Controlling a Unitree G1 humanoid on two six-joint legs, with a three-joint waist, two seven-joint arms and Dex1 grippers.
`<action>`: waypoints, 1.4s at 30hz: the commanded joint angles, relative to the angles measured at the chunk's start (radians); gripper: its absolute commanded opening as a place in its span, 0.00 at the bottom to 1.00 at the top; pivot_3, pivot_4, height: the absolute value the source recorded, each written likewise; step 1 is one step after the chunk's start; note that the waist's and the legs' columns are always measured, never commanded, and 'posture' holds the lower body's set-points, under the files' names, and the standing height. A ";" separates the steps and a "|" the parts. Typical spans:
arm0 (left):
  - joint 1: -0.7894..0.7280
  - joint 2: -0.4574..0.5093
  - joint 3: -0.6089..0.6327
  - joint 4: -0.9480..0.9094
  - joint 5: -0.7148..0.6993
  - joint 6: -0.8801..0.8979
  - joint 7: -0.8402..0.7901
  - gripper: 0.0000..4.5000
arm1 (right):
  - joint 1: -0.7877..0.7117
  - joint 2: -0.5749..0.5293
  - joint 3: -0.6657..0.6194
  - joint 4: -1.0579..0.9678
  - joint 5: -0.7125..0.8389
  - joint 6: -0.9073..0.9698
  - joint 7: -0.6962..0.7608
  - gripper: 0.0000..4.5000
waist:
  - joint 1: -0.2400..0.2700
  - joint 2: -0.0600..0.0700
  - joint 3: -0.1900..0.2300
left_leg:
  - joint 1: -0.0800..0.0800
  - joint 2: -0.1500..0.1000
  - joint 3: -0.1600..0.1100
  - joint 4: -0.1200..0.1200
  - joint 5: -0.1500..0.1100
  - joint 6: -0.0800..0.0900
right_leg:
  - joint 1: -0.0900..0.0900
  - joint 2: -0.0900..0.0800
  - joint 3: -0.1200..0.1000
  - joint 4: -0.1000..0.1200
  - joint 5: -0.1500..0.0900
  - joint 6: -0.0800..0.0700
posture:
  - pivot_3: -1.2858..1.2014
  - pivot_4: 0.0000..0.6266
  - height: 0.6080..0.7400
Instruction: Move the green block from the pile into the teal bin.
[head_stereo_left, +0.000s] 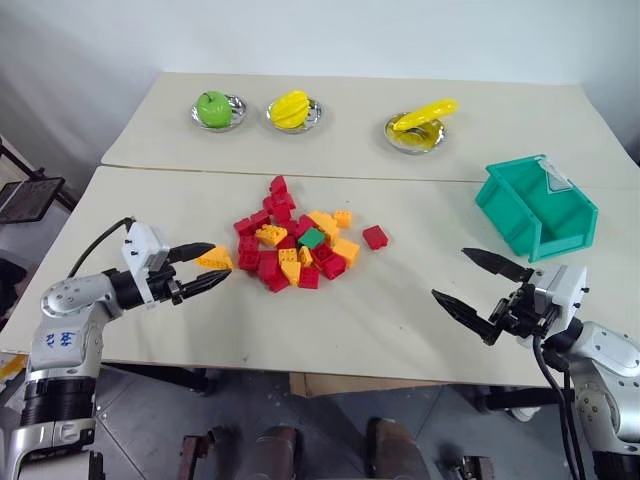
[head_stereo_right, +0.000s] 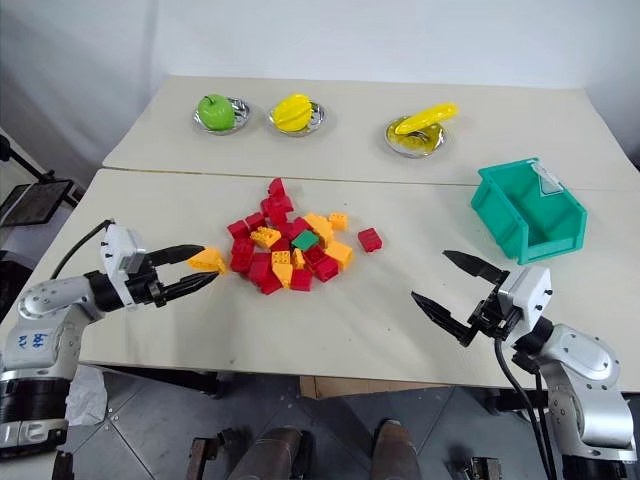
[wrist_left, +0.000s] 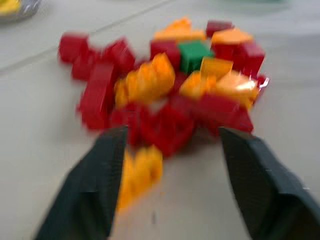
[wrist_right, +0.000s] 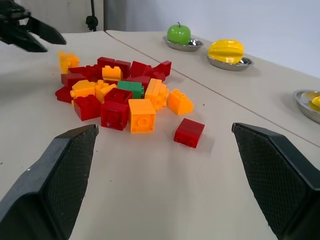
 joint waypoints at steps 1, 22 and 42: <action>0.057 0.035 0.082 -0.100 -0.061 0.044 0.018 0.98 | 0.003 -0.002 -0.023 -0.007 0.009 -0.023 0.004 1.00 | -0.002 0.000 0.000 | 0.000 0.000 0.000 0.000 0.000 0.000 | 0.000 0.000 0.000 0.000 0.000 0.000 | 0.52 0.24 1.00; -0.594 -0.196 -0.553 0.054 0.198 0.539 0.335 0.61 | -0.012 0.035 0.006 -0.019 -0.017 -0.038 -0.042 1.00 | -0.010 0.000 0.000 | 0.000 -0.003 0.003 0.000 0.000 -0.001 | -0.001 0.003 0.001 0.001 0.000 0.000 | 0.52 0.24 1.00; -0.654 -0.164 -0.678 0.128 0.284 0.673 0.195 0.61 | 0.065 0.057 -0.007 -0.071 -0.012 -0.050 -0.080 1.00 | -0.013 0.000 -0.002 | 0.003 -0.002 0.004 0.002 0.000 -0.001 | 0.001 0.003 0.003 0.004 0.000 0.000 | 0.52 0.24 1.00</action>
